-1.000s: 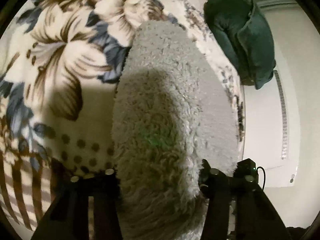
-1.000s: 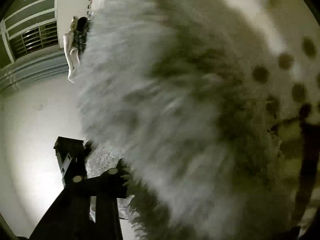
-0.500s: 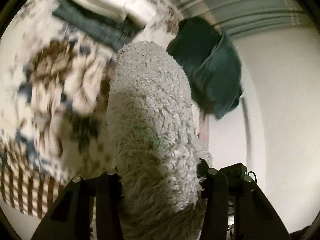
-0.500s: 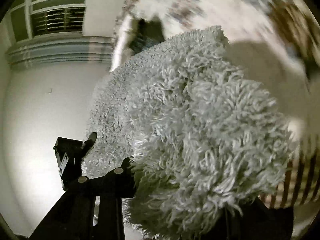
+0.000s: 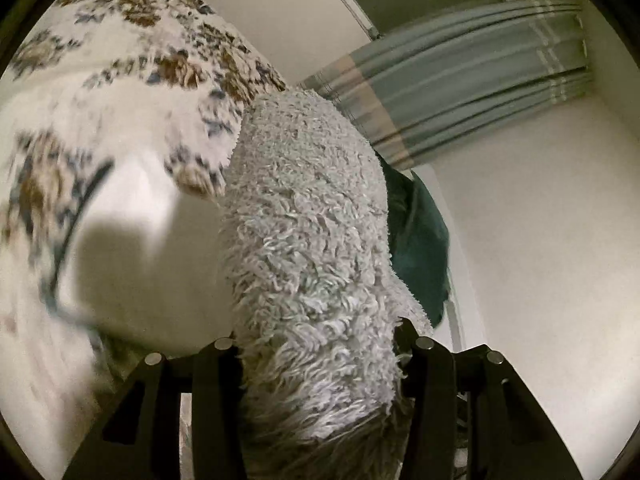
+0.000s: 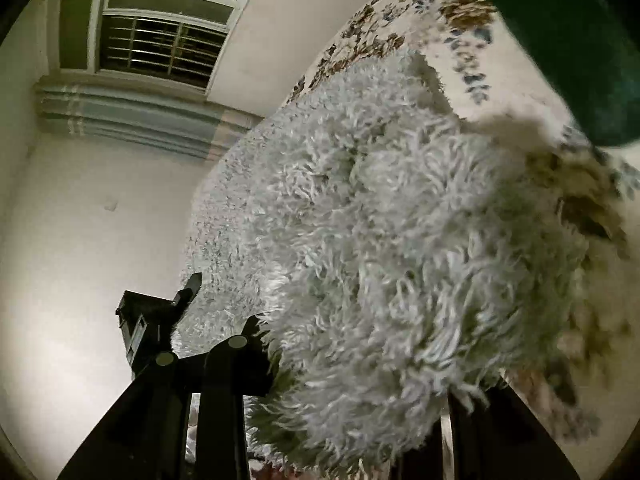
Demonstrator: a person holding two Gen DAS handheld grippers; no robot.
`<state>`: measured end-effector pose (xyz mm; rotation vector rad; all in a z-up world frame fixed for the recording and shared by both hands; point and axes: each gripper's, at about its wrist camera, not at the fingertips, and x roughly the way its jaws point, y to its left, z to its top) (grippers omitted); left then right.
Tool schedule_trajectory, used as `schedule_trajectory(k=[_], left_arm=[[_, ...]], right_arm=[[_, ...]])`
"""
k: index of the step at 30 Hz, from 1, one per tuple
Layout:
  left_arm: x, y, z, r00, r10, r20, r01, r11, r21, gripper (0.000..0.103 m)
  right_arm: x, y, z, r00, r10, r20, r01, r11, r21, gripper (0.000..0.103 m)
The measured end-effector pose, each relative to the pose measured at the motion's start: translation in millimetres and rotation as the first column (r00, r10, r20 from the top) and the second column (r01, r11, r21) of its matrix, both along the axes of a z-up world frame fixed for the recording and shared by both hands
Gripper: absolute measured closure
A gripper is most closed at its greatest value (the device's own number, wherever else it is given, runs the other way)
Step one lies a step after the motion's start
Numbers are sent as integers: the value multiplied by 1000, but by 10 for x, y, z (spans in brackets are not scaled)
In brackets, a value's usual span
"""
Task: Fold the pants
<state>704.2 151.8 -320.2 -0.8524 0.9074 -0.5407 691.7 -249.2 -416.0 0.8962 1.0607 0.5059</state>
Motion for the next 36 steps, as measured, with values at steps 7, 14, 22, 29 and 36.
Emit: schedule_trajectory(k=[7,14,22,29,36], left_arm=[[869,404,-1062,991,-20,-135,42,985,165,59],[650,445,-1308,981,-78,-179,126,953,275,51],[229,277,-667,994,2,-109,64,798,599,14],[-361,-36,-128,999,22,-30,10,619,785,9],[-1078,-221,615,995,48,91,-102,572,814,9]], right_arm=[[800,691,-1021,994,-18,-111,10,997,-73,68],[961,945,-1075,990,-23,-140,-20,953,-302,28],[402,1184,-316,997,-55,-60,0,730,-684,1],[-209,1431,457,993,-86,83,117,555,-824,0],[-1238,1510,1553,976,-70,207,212,524,-825,0]])
